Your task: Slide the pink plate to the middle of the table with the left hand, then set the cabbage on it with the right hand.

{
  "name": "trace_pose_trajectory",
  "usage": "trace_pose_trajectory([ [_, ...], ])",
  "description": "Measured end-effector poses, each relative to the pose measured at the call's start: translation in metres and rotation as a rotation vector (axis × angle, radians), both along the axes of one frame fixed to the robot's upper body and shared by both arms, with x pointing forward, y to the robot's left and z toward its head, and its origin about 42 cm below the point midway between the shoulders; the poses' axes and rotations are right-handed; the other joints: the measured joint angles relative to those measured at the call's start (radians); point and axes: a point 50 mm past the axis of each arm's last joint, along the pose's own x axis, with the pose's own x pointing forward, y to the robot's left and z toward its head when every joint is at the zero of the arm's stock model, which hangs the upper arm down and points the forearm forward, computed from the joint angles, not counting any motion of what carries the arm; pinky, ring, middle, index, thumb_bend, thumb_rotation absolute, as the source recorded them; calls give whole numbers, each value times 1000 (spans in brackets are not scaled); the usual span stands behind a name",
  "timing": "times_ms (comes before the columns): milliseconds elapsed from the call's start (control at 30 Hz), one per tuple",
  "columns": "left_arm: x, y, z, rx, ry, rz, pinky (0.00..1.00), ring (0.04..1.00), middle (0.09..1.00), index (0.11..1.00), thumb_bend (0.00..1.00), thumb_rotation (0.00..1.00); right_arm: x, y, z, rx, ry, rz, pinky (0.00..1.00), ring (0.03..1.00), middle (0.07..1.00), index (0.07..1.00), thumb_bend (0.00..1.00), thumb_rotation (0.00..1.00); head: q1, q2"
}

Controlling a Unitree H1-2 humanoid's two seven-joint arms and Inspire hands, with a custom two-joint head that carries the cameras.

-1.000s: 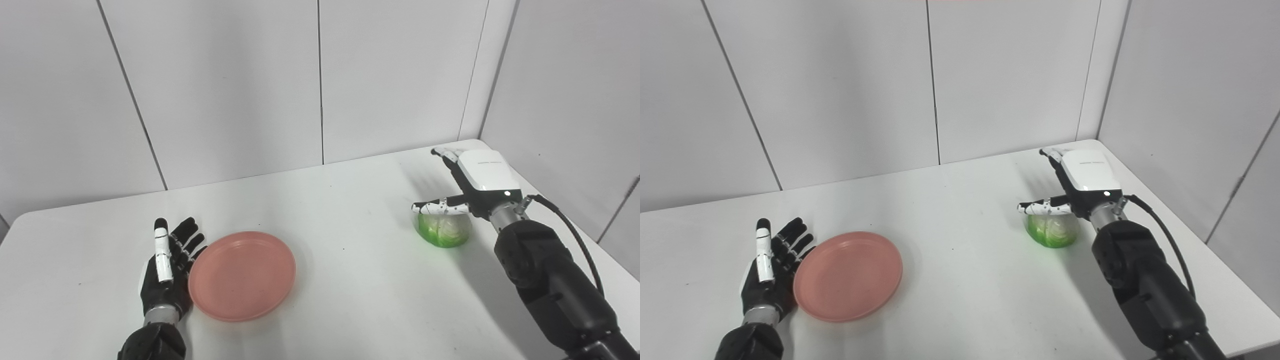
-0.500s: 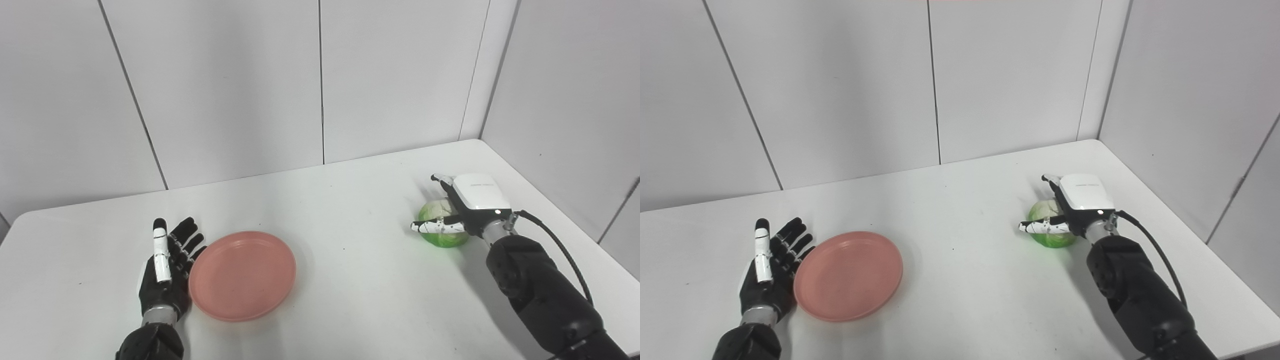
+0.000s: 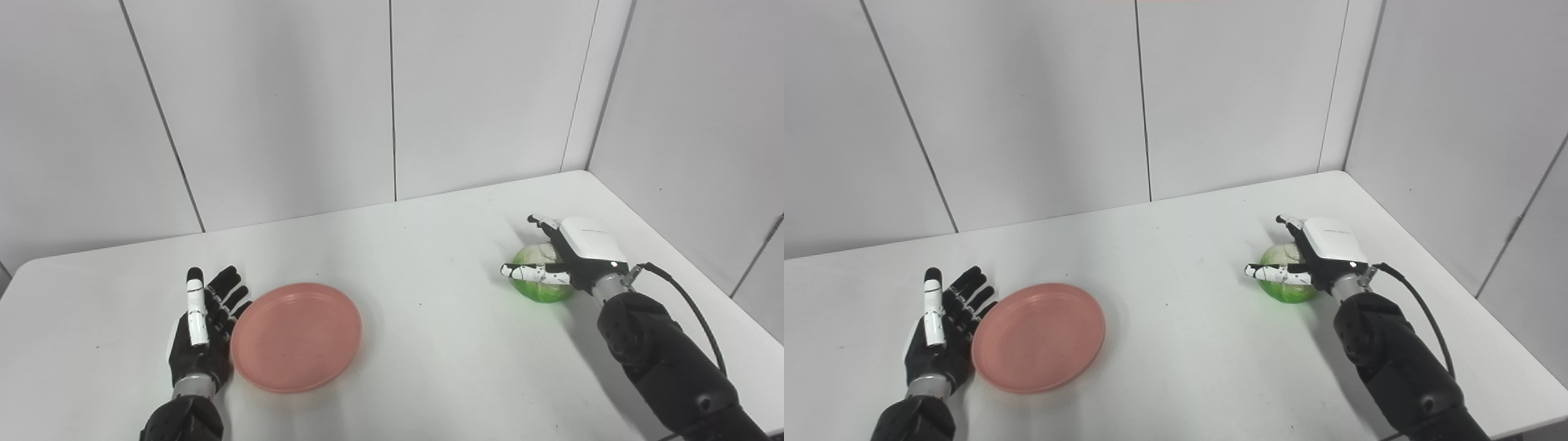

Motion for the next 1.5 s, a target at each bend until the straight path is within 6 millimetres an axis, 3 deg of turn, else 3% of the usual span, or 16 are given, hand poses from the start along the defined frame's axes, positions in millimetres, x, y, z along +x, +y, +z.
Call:
trace_pose_trajectory([
  [133,0,0,0,0,0,0,778,835,839,699,612,948,-1,0,-2,18,-12,3,378,470,571,608,1000,811,0,3],
  [267,0,0,0,0,0,-1,773,835,840,704,612,947,-2,0,-2,27,-20,5,382,469,564,558,963,741,3,5],
  [333,0,0,0,-1,0,0,775,835,840,702,609,946,-3,0,-4,37,-12,17,391,479,572,562,940,688,3,6],
  [400,0,0,0,-1,0,0,777,834,839,702,619,946,-3,1,-3,33,-9,32,388,480,573,589,951,558,5,8],
  [500,0,0,0,-1,1,0,769,827,834,696,622,943,-2,1,2,11,28,60,402,497,595,628,973,529,5,9],
  [633,0,0,0,2,2,1,756,822,828,698,616,947,4,3,15,-59,130,84,552,686,748,730,1000,484,9,12],
  [833,0,-1,0,1,3,1,749,812,817,698,613,944,6,9,20,-94,185,64,577,704,767,722,992,351,14,17],
  [933,0,-1,0,1,3,1,739,802,800,692,620,940,8,11,21,-112,190,65,551,676,742,702,968,280,15,17],
  [1067,0,-1,0,0,3,1,743,804,799,694,614,939,8,12,21,-126,186,63,383,475,578,674,927,176,17,20],
  [1233,0,-1,-1,1,5,0,741,803,803,701,614,942,9,8,19,-109,178,46,304,380,470,642,902,90,17,20],
  [1267,0,-1,-1,1,6,0,740,803,805,702,614,941,9,9,20,-96,178,47,292,369,474,639,708,36,17,20],
  [1300,0,-2,-1,1,6,-1,737,803,806,703,614,942,9,9,20,-91,177,47,290,367,476,630,629,14,17,20],
  [1500,0,-2,-2,1,7,-2,732,798,799,697,616,938,9,9,19,-75,177,49,293,370,478,588,574,0,17,23],
])
